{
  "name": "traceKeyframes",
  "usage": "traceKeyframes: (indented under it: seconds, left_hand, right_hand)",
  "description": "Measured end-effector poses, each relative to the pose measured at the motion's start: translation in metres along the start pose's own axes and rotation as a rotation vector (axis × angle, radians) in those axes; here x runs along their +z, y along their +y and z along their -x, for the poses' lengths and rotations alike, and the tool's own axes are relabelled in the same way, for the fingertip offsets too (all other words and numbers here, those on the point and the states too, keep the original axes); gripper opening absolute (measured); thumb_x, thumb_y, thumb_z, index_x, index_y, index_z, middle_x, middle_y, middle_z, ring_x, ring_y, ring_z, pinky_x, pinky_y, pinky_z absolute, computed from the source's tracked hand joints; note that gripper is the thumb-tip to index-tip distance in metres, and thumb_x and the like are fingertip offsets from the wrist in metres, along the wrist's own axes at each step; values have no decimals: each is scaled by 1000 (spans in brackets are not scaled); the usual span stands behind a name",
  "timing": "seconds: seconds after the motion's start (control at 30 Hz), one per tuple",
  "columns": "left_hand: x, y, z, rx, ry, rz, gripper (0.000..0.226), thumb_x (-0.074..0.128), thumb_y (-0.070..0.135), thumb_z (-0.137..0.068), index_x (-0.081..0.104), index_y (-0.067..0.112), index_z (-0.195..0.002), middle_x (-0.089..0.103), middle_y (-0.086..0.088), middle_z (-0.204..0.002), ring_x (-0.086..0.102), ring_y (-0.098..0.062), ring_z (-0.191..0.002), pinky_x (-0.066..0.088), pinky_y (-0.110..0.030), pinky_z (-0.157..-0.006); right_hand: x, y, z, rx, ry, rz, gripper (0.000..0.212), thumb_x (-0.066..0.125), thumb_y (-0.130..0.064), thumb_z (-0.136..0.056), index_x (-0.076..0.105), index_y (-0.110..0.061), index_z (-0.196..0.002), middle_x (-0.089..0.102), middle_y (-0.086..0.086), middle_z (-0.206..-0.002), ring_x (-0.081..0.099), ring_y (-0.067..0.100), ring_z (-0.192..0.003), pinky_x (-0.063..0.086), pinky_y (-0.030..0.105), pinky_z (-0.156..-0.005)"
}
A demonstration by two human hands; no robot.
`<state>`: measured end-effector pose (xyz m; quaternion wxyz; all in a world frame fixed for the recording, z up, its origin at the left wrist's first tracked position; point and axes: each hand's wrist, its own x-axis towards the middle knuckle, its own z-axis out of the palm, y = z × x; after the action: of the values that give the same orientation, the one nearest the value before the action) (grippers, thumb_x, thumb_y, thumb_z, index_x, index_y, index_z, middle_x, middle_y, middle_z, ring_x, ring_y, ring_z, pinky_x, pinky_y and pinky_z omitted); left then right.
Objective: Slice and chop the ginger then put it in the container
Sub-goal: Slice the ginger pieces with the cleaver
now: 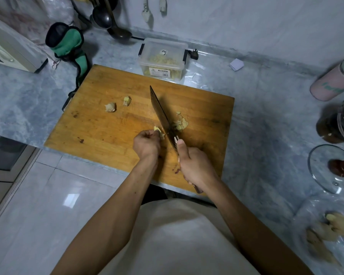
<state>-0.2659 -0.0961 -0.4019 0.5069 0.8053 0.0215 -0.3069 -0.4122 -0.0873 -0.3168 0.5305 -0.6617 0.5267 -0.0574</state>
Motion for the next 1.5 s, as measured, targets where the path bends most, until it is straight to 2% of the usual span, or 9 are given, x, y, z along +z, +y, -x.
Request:
traceKeyframes:
  seconds: [0.2, 0.3, 0.43, 0.63, 0.87, 1.13, 1.23, 1.4, 1.5]
  left_hand:
    - [-4, 2, -5, -43, -37, 11, 19, 77, 12, -83, 67, 18, -68, 71, -5, -72, 65, -19, -65, 61, -41, -79]
    - [-2, 4, -6, -29, -24, -26, 18, 77, 14, -83, 67, 18, -69, 73, -8, -77, 65, -20, -67, 61, -40, -79]
    - [-1, 3, -6, -13, -20, -37, 21, 75, 13, -84, 66, 18, -67, 71, -6, -73, 65, -21, -66, 61, -41, -78]
    - [0, 3, -9, 2, -11, -50, 18, 75, 13, -85, 68, 16, -69, 72, -9, -75, 63, -20, -64, 61, -40, -76]
    - [-2, 0, -9, 35, -21, -59, 13, 72, 6, -84, 71, 14, -73, 72, -8, -74, 69, -24, -68, 61, -42, -75]
    - [-3, -2, -5, 47, -14, -73, 9, 68, 5, -84, 76, 7, -82, 74, -9, -77, 70, -24, -69, 61, -41, -72]
    - [-5, -1, -4, 37, -29, -70, 12, 64, 3, -85, 76, 7, -84, 74, -9, -80, 70, -24, -72, 61, -41, -75]
    - [-9, -2, -10, 20, -80, -64, 17, 67, 3, -83, 73, 16, -72, 74, -9, -79, 73, -29, -81, 61, -45, -79]
    - [-13, -2, -6, 26, -79, -63, 20, 70, 4, -84, 71, 17, -69, 74, -7, -79, 73, -28, -84, 61, -44, -79]
  right_hand:
    - [4, 0, 5, -27, -5, 21, 73, 23, -53, -107, 60, 1, -74, 46, 3, -48, 43, 18, -41, 37, 33, -50]
    - [5, 1, 6, -33, -10, 19, 70, 23, -53, -107, 58, -5, -71, 45, 2, -47, 42, 15, -39, 37, 33, -49]
    - [7, 1, 7, -32, -16, 23, 67, 22, -53, -107, 55, -9, -68, 42, -2, -44, 38, 11, -36, 37, 32, -48]
    - [6, -1, 3, -41, -40, 17, 67, 20, -54, -107, 52, -10, -68, 46, 7, -53, 43, 17, -43, 39, 35, -51]
    - [9, 2, -6, -27, -61, 15, 65, 21, -55, -106, 42, -18, -57, 42, -1, -46, 40, 10, -35, 38, 30, -47]
    - [20, 7, -15, 9, -47, 32, 69, 21, -56, -106, 45, -15, -56, 48, 1, -49, 47, 18, -42, 44, 36, -51]
    - [21, 5, -11, -22, -37, 61, 67, 23, -51, -108, 44, -14, -57, 45, -1, -49, 43, 14, -42, 36, 30, -48]
    - [12, 3, -12, -33, -45, 64, 71, 21, -51, -108, 50, -12, -55, 50, 1, -46, 52, 20, -45, 53, 45, -58]
    - [2, 7, -12, 0, -31, 35, 71, 21, -53, -108, 47, -15, -54, 46, -3, -35, 48, 10, -32, 47, 32, -47]
